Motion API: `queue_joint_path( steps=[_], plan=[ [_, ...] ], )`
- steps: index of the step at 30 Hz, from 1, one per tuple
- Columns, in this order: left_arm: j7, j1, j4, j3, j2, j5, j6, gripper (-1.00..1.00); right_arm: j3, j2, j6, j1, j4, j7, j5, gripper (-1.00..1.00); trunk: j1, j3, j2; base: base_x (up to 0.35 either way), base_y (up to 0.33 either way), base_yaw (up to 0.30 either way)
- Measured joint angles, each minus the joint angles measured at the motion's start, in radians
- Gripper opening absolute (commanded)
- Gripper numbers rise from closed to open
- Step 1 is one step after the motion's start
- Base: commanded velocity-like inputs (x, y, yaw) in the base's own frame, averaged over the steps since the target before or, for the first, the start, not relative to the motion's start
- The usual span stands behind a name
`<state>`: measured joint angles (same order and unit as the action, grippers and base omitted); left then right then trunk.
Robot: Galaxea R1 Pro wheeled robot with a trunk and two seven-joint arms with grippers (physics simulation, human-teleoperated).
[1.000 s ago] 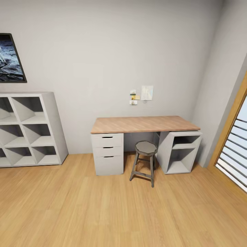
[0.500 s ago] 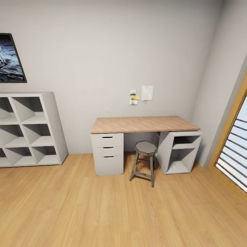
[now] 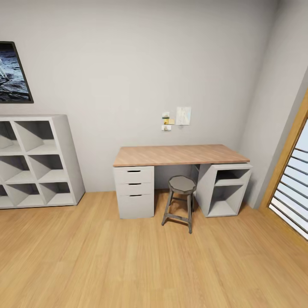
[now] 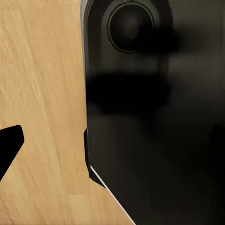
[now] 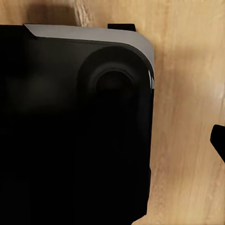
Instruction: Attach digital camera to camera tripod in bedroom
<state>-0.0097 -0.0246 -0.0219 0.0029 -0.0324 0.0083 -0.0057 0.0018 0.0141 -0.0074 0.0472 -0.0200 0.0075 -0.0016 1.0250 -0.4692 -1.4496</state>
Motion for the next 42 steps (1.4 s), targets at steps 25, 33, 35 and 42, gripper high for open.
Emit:
queue_joint_path(
  steps=[25,33,35,42],
  plan=[
    [0.003,-0.023,-0.668,0.047,0.064,0.119,0.230,1.00,0.008,0.013,0.271,0.203,-0.392,-0.010,0.008,1.00,0.000,0.000,0.000,0.000,0.000,0.207],
    [0.069,-0.083,-1.004,0.060,0.097,0.160,0.372,1.00,0.068,-0.023,0.548,0.294,-0.627,-0.012,0.024,1.00,0.000,0.000,0.000,0.000,0.000,0.293],
    [0.104,-0.082,-1.048,0.062,0.098,0.188,0.389,1.00,0.094,-0.027,0.607,0.302,-0.708,-0.012,0.028,1.00,0.000,0.000,0.000,0.000,0.000,0.295],
    [0.295,-0.057,-1.273,0.072,0.099,0.382,0.503,1.00,0.217,-0.073,0.725,0.319,-0.937,-0.019,0.032,1.00,0.000,0.000,0.000,0.000,0.000,0.295]
  ],
)
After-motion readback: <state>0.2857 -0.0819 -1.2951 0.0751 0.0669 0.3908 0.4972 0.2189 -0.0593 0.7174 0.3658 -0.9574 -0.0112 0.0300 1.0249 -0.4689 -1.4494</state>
